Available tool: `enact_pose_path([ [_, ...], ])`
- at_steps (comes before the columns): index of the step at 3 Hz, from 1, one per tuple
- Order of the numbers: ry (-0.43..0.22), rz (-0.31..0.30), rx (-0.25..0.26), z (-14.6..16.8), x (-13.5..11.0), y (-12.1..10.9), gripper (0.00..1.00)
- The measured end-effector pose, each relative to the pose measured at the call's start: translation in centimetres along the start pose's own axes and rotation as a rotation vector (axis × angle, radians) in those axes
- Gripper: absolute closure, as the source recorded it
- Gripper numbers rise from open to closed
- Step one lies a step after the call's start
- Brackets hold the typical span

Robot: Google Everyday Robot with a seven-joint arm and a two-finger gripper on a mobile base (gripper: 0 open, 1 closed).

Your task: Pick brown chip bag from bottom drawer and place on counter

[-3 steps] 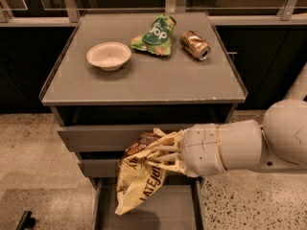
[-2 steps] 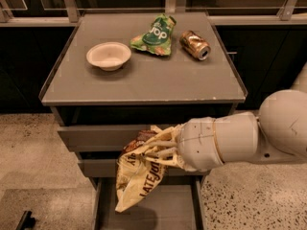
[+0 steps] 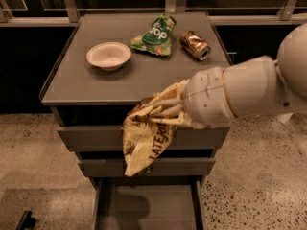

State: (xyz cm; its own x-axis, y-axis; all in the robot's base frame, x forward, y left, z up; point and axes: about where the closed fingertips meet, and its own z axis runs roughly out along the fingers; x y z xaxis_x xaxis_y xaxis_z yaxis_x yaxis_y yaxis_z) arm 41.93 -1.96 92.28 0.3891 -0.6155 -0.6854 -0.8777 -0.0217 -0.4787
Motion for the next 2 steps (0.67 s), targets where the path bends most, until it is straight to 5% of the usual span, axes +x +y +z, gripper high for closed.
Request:
enact_pose_path([
  [1,0.037,-0.089,0.072,-3.51,-3.73,-4.88,1.00],
  [2,0.037,-0.089,0.071,-3.47,-3.74,-4.86,1.00],
])
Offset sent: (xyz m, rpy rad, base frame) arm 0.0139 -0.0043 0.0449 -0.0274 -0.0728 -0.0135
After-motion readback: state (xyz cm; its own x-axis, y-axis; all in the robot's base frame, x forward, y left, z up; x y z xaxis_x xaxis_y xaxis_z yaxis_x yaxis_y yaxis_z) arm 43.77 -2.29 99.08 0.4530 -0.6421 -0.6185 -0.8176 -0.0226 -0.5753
